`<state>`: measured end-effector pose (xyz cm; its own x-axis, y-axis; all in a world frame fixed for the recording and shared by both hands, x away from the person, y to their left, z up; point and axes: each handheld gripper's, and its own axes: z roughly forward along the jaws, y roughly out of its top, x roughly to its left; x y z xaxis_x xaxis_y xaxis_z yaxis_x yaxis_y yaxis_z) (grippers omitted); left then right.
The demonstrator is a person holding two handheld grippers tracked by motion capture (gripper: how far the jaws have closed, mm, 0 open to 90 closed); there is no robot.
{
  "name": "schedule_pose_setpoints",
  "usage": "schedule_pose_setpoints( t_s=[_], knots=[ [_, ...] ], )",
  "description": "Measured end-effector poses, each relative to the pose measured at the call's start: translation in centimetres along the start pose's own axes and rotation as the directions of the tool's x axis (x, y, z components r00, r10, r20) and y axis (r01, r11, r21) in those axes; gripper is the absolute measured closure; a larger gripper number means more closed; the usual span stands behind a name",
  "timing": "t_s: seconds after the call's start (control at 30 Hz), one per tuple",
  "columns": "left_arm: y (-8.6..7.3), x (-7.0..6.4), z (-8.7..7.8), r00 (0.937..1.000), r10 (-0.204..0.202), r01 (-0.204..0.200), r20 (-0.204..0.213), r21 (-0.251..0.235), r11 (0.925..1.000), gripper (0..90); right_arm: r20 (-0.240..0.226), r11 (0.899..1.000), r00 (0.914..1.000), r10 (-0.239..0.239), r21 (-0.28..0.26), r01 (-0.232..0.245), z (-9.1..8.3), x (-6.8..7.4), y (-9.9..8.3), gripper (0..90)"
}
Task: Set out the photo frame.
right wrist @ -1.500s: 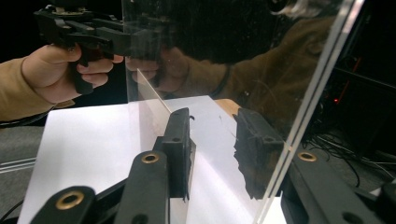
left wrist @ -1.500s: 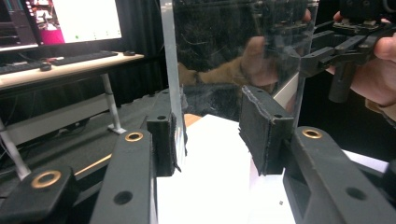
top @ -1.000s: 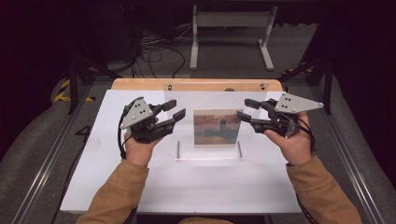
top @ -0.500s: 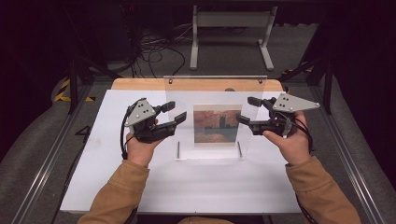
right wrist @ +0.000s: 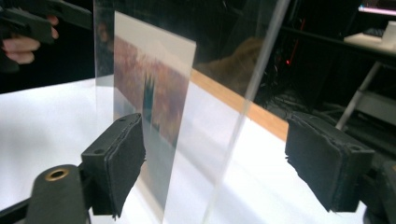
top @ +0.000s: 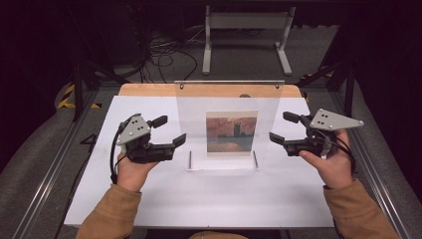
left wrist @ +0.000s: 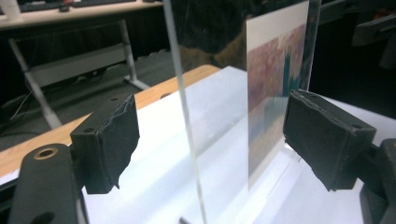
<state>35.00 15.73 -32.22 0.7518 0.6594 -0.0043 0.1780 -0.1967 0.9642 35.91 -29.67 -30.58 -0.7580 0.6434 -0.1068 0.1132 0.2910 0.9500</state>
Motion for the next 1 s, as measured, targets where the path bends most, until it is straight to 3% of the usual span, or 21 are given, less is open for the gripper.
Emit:
schedule_pose_setpoints(
  t_s=[0.2,0.4,0.57,0.7,0.87,1.0],
  knots=[
    [-1.1,0.2,-1.9,0.9998,0.007,-0.006,-0.020,0.036,0.9993,16.5,0.031,1.000,0.9995,0.011,0.027,-0.012,-2.5,-0.4,-1.0,19.1],
    [-2.6,1.2,-3.2,0.9989,-0.025,0.027,-0.039,0.044,0.9986,16.0,0.074,0.998,0.9967,0.034,0.046,-0.037,-4.9,-1.1,-2.4,18.8],
    [-3.9,1.8,-4.1,0.9987,-0.021,0.024,-0.046,0.082,0.9964,15.6,0.092,0.995,0.9947,0.047,0.082,-0.054,-6.1,-1.6,-3.8,18.5],
    [-4.9,2.2,-5.0,0.9994,0.000,0.003,-0.036,0.092,0.9958,15.3,0.098,0.993,0.9925,0.072,0.088,-0.081,-6.5,-2.0,-4.9,18.3],
    [-6.6,2.7,-5.2,0.9993,-0.017,0.021,-0.034,0.113,0.9934,14.5,0.091,0.989,0.9903,0.104,0.092,-0.113,-6.3,-2.2,-6.5,18.0],
    [-8.3,3.0,-5.1,0.9991,-0.028,0.032,-0.033,0.114,0.9930,14.2,0.097,0.992,0.9928,0.071,0.094,-0.080,-6.1,-1.9,-7.4,18.0]
  ],
)
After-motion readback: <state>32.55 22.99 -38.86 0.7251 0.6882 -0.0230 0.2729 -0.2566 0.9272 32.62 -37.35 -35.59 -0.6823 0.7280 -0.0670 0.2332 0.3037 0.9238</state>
